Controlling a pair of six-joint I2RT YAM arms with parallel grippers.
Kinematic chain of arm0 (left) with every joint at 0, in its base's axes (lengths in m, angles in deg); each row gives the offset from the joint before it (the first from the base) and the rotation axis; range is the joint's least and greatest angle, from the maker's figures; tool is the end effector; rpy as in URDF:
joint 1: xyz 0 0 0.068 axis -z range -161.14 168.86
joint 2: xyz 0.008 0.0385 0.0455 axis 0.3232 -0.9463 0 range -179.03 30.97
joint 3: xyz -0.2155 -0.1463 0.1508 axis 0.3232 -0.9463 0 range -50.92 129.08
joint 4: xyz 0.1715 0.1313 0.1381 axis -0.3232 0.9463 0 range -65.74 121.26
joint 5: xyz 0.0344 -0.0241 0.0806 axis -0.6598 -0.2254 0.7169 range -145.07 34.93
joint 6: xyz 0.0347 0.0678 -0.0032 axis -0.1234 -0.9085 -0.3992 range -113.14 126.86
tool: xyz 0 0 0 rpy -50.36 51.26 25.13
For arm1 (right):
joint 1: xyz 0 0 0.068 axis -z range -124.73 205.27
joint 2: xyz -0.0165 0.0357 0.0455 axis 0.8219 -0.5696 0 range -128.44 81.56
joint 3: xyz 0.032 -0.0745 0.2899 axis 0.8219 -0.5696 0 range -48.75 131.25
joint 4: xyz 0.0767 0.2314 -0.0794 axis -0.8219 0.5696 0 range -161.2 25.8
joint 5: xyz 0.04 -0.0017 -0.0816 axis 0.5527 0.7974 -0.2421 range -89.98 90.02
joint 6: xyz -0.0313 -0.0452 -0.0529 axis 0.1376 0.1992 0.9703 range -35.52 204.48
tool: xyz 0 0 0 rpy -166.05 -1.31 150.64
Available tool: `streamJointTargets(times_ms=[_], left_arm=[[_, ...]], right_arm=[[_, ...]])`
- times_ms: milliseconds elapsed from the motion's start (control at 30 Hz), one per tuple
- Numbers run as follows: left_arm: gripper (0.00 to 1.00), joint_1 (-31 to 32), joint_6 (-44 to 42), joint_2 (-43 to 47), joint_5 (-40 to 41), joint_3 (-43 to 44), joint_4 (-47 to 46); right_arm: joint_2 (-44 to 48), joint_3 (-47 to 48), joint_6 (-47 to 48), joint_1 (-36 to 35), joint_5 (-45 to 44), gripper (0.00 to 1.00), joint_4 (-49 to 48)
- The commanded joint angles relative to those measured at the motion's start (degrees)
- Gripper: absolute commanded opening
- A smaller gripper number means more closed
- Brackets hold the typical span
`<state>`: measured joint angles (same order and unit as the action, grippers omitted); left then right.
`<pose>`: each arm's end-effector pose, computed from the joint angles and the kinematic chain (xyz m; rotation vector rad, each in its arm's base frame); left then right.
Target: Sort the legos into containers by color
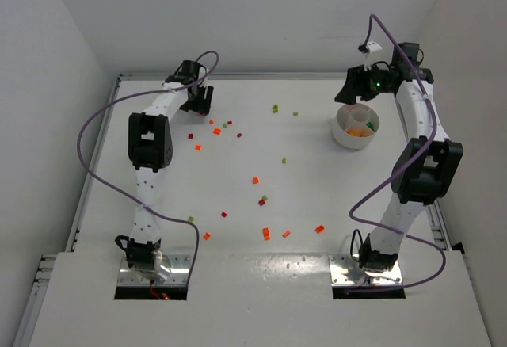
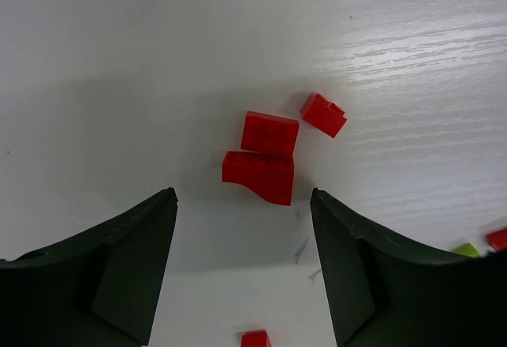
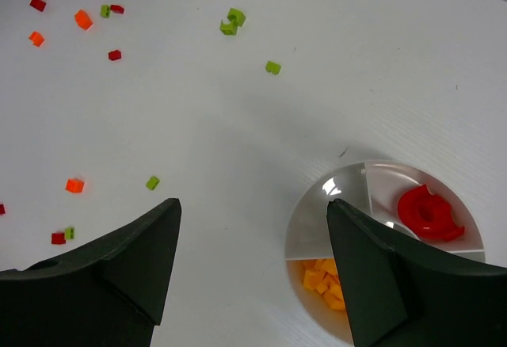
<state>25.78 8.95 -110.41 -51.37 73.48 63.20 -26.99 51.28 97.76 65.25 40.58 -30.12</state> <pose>0.5695 -0.0650 0.1691 0.0821 2.5427 0.0206 0.4395 -0.0345 0.3214 -0.3698 2.2351 0.6460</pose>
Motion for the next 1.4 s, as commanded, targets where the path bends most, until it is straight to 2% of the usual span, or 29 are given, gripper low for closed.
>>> streamJointTargets(times_ms=[0, 433, 533, 567, 667, 800, 867, 933, 1000, 1067, 1133, 1233, 1333, 1367], left_arm=[[0.74, 0.0, -0.2, -1.3, -0.1, 3.1, -1.8], [0.54, 0.0, -1.2, -5.2, -1.3, 6.3, -2.4], [0.46, 0.0, -1.2, -5.2, -1.9, 5.7, -2.4], [0.39, 0.0, -1.2, -5.2, -2.6, 5.0, -2.4], [0.29, 0.0, -1.2, -3.2, -3.4, 3.0, -2.4], [0.21, 0.0, -1.2, 1.9, -6.2, -3.2, -2.4], [0.18, 0.0, -1.2, 5.0, -8.9, -8.3, -2.4], [0.16, 0.0, -0.7, 12.2, -11.6, -13.6, -6.8], [0.16, 0.0, 0.8, 21.0, -17.1, -23.3, -13.3], [0.16, 0.0, 1.9, 25.2, -22.2, -28.7, -15.4], [0.16, 0.0, 3.6, 28.1, -26.3, -30.7, -16.2], [0.16, 0.6, 8.4, 32.4, -35.1, -34.7, -17.4], [0.16, 1.1, 15.6, 34.5, -48.9, -38.4, -21.3], [0.16, 1.1, 21.6, 34.5, -52.7, -39.3, -25.2]], right_arm=[[-0.3, 2.7, -0.1, 0.0, 1.5, 0.75, -0.9], [-0.9, 3.2, 0.4, 0.0, 0.4, 0.75, -0.4], [-0.9, 3.2, 0.4, 0.0, 0.4, 0.75, -0.4], [-0.9, 3.2, 0.4, 0.0, 0.4, 0.75, -0.4], [-0.9, 3.2, 0.4, 0.0, 0.4, 0.75, -0.4], [-0.2, 1.6, 0.4, -0.6, 2.5, 0.75, -0.4], [1.1, -0.9, 0.4, -1.3, 4.5, 0.74, -0.4], [2.4, -4.4, 0.4, -1.9, 6.2, 0.73, -0.4], [4.6, -8.4, -0.2, -3.3, 8.0, 0.73, -1.2], [5.8, -11.0, -2.2, -4.8, 9.4, 0.73, -1.8], [7.0, -14.6, -3.4, -5.8, 12.3, 0.71, -2.4], [8.3, -19.0, -6.8, -8.2, 16.7, 0.7, -4.0], [9.8, -22.8, -8.6, -11.2, 18.3, 0.69, -8.4], [11.0, -23.5, -9.1, -11.9, 18.3, 0.69, -11.3]])
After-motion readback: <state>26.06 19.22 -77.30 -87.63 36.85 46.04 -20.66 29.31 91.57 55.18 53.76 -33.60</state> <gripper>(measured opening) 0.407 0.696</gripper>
